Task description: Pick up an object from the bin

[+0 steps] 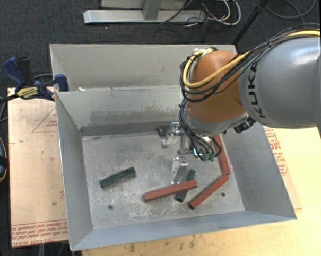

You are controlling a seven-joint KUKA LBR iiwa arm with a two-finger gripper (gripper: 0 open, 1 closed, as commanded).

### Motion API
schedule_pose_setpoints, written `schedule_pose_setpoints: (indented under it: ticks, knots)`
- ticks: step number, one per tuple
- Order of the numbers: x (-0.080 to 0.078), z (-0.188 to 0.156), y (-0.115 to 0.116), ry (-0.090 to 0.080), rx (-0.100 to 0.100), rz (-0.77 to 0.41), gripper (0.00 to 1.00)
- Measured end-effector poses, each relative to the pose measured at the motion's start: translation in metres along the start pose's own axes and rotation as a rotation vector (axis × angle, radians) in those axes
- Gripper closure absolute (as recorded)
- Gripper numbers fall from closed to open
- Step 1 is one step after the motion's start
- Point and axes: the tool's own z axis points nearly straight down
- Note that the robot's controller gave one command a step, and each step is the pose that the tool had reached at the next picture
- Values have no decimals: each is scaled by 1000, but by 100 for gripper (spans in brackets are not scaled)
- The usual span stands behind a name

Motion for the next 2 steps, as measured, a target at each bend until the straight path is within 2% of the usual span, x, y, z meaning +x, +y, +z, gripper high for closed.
schedule_pose_setpoints:
  ticks: [1, 2]
  knots:
    - [-2, -4, 0, -7, 0, 1, 0]
    - [19, 94, -34, -26, -7, -131, 100]
